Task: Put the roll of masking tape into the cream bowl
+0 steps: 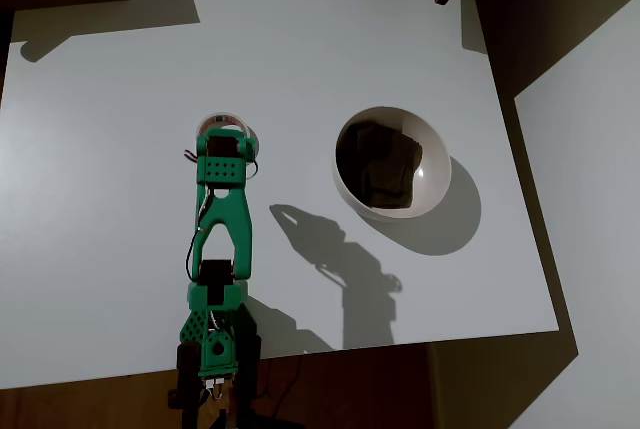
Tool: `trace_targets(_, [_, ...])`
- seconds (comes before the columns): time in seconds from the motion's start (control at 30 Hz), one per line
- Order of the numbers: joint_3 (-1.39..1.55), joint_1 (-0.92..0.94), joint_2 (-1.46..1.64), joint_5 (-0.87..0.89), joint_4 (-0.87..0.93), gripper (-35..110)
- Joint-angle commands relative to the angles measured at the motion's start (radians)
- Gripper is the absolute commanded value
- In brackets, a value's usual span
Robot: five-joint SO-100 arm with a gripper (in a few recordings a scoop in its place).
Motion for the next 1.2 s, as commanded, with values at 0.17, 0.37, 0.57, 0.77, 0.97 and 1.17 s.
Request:
trace_targets(0.17, [-0.279, 0.06, -0.299, 0.005, 0.011, 12])
trace_targets(0.37, [-0.35, 0.087, -0.4, -0.005, -0.021, 15])
trace_targets(0.57, [-0.359, 0.072, -0.4, -0.003, -0.021, 13])
trace_targets(0.77, [-0.382, 0.038, -0.426, 0.0, -0.005, 12])
trace_targets(0.97, [-0.383, 0.021, -0.482, 0.002, -0.026, 12])
trace_targets(1.17, [-0.385, 0.002, -0.515, 0.009, -0.038, 12])
